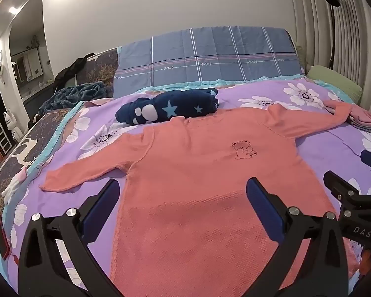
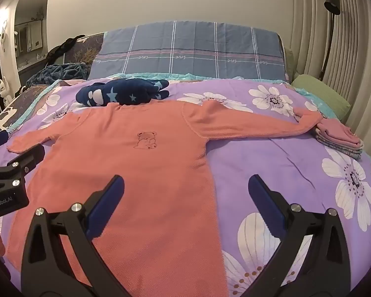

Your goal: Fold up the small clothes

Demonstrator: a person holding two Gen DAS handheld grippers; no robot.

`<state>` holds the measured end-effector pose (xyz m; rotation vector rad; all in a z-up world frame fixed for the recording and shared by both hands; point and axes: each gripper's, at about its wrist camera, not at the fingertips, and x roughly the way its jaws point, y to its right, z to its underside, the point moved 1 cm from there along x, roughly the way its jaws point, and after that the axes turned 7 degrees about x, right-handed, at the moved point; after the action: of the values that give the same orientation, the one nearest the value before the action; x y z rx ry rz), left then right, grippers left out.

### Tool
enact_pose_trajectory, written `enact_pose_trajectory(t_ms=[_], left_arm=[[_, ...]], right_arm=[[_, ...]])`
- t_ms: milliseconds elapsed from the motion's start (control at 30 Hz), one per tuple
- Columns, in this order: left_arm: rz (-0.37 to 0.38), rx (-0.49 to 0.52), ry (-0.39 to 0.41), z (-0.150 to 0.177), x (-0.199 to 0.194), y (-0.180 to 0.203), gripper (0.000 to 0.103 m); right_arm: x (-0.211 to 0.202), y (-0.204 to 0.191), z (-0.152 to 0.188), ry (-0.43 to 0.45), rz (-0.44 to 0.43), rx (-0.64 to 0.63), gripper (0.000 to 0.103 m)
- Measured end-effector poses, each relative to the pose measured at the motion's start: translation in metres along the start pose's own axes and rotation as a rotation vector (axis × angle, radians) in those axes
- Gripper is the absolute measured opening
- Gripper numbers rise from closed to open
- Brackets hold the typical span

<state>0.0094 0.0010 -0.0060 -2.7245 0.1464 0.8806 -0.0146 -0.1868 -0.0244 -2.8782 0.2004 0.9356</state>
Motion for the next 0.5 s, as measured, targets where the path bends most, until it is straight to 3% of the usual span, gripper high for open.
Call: enact_pose_trajectory(t_ms=[500], left_arm=[[0.016,-0.001,0.013,0.0066,0.0000,-0.0043,0.102]], right_arm=[[-0.0020,-0.0028,-0.0028,-0.006,0.013,-0.004,0.101]])
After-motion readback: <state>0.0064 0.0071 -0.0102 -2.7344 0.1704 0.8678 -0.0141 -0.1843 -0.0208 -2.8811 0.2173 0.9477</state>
